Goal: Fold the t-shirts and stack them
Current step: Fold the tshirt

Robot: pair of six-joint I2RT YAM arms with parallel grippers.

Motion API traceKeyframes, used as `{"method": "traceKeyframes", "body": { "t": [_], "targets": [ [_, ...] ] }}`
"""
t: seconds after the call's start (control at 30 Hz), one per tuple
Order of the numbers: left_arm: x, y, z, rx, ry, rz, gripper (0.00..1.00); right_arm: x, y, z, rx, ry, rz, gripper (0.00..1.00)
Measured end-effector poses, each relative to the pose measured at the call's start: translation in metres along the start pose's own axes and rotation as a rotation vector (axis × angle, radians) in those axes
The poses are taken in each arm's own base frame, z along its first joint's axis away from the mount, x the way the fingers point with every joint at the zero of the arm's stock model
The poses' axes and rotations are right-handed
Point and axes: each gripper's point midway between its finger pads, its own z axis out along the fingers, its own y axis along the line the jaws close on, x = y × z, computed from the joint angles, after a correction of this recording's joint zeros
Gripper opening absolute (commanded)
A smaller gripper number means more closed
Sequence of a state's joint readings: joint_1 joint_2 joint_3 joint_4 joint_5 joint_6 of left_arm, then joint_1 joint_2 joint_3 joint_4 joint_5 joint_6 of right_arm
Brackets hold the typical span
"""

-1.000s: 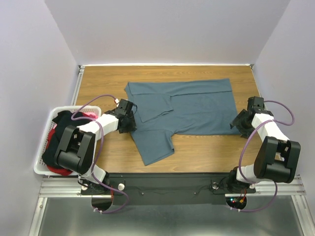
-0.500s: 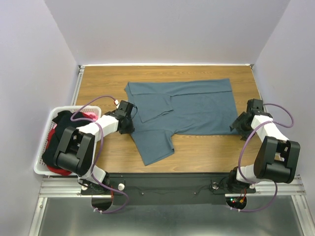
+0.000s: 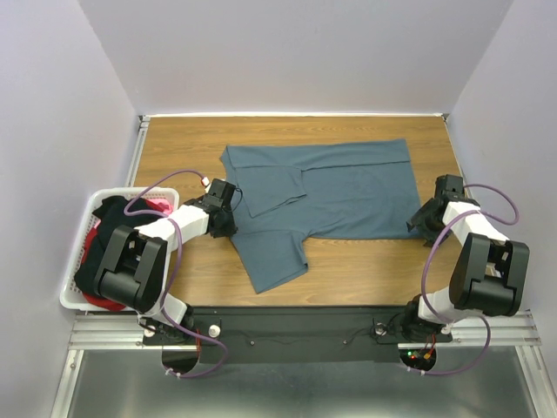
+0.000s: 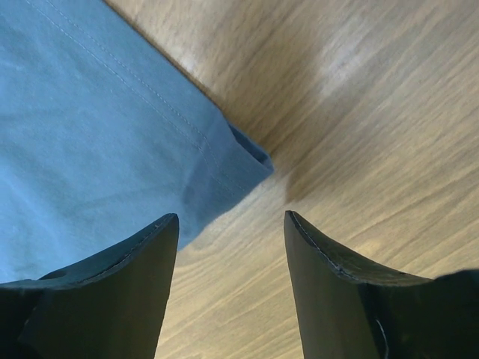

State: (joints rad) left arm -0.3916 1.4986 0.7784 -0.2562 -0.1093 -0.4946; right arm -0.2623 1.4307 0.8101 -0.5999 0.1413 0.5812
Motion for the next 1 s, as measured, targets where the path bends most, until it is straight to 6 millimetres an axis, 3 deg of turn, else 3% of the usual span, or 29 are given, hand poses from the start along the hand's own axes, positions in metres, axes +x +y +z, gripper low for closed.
{"method": "traceKeyframes", "body": {
  "t": [0.23, 0.73, 0.83, 0.87, 0.9, 0.93, 1.0],
  "targets": [
    [0.0, -0.001, 0.0, 0.005, -0.001, 0.006, 0.36, -0.001, 0.002, 0.007, 0.009, 0.008, 0.017, 0.6],
    [0.0, -0.002, 0.0, 0.01, 0.001, 0.015, 0.36, -0.009, -0.004, 0.012, 0.054, -0.033, 0.03, 0.52],
    [0.0, -0.002, 0.0, 0.011, 0.001, 0.016, 0.39, -0.01, -0.005, 0.015, 0.058, -0.032, 0.034, 0.43],
    [0.0, -0.002, 0.0, 0.013, 0.001, 0.017, 0.41, -0.01, -0.005, 0.016, 0.06, -0.032, 0.038, 0.35],
    [0.0, -0.002, 0.0, 0.013, 0.001, 0.017, 0.41, -0.01, -0.005, 0.018, 0.061, -0.03, 0.037, 0.35],
    [0.0, -0.003, 0.0, 0.015, 0.003, 0.017, 0.42, -0.011, -0.005, 0.018, 0.064, -0.033, 0.038, 0.26],
    [0.0, -0.003, -0.001, 0.018, 0.004, 0.018, 0.44, -0.012, -0.006, 0.019, 0.066, -0.037, 0.041, 0.19]
  ]
}}
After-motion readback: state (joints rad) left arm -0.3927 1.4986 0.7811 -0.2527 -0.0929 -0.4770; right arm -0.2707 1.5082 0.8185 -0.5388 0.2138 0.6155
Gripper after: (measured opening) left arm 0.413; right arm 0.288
